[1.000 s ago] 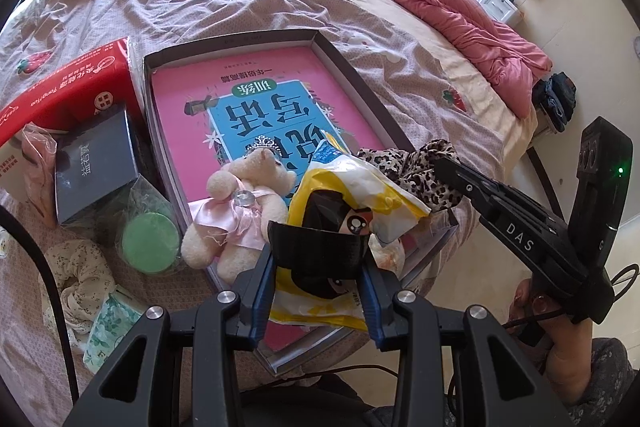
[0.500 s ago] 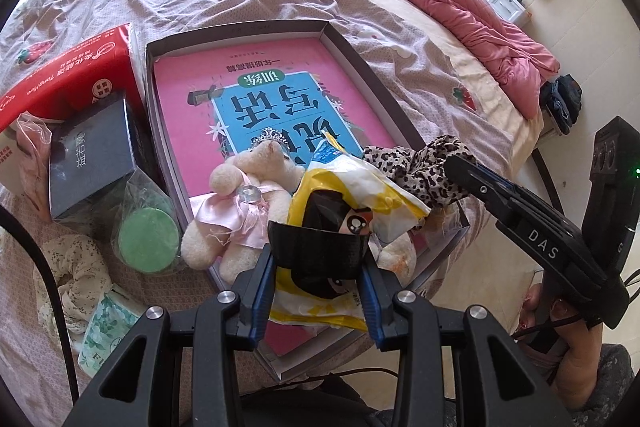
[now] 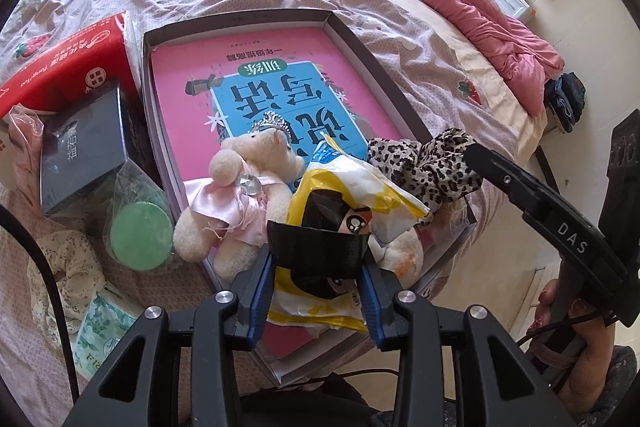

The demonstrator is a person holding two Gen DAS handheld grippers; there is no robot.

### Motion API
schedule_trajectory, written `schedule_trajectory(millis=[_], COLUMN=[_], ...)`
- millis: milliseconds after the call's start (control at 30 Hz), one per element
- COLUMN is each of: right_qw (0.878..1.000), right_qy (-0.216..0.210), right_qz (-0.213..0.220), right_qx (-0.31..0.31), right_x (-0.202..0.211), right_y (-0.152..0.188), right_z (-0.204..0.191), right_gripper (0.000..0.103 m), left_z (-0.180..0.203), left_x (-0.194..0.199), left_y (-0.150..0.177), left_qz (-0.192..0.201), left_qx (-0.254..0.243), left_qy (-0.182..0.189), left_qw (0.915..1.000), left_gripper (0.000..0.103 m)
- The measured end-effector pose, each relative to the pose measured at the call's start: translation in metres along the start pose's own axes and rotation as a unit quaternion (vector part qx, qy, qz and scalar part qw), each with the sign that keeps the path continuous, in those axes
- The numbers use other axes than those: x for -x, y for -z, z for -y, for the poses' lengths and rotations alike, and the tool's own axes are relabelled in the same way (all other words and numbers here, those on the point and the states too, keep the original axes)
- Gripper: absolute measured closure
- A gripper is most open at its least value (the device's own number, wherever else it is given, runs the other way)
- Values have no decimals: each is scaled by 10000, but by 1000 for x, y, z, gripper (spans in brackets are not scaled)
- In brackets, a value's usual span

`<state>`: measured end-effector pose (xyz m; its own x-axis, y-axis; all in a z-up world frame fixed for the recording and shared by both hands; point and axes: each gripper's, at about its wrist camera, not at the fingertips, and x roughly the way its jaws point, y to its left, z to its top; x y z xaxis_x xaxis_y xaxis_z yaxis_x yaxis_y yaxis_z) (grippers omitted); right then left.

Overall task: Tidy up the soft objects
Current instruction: 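Lower and release the packet with left tool while right tool releases the leopard cloth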

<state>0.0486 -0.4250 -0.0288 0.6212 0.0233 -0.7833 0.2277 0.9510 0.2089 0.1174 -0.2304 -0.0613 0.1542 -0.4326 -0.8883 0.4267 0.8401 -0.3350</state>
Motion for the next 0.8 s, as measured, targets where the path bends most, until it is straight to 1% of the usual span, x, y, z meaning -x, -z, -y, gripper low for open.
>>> schedule_trajectory(millis=[300,533,667,733,800], right_qw=[9999,9997,9997,9996,9994], right_qy=[23,41,10,42,70], right_qz=[-60,-71,-89,-76,-74], right_qx=[89,221,232,275,329], right_x=[0,2,3,4,5], right_y=[1,2,2,1,1], right_z=[-5,-10,-12,-14,-16], right_gripper=[58,58,58,58,58], left_z=[2,9,9,9,11], left_x=[-2,-2,-2,-1,2], left_y=[2,5,4,4,4], left_qz=[-47,-35,-42,-56,8], left_qx=[-60,-295,-303,-316,-354], left_qy=[-53,-227,-283,-311,-347], left_qw=[10000,9993,9991,9990,9988], left_gripper=[64,63,62,56,53])
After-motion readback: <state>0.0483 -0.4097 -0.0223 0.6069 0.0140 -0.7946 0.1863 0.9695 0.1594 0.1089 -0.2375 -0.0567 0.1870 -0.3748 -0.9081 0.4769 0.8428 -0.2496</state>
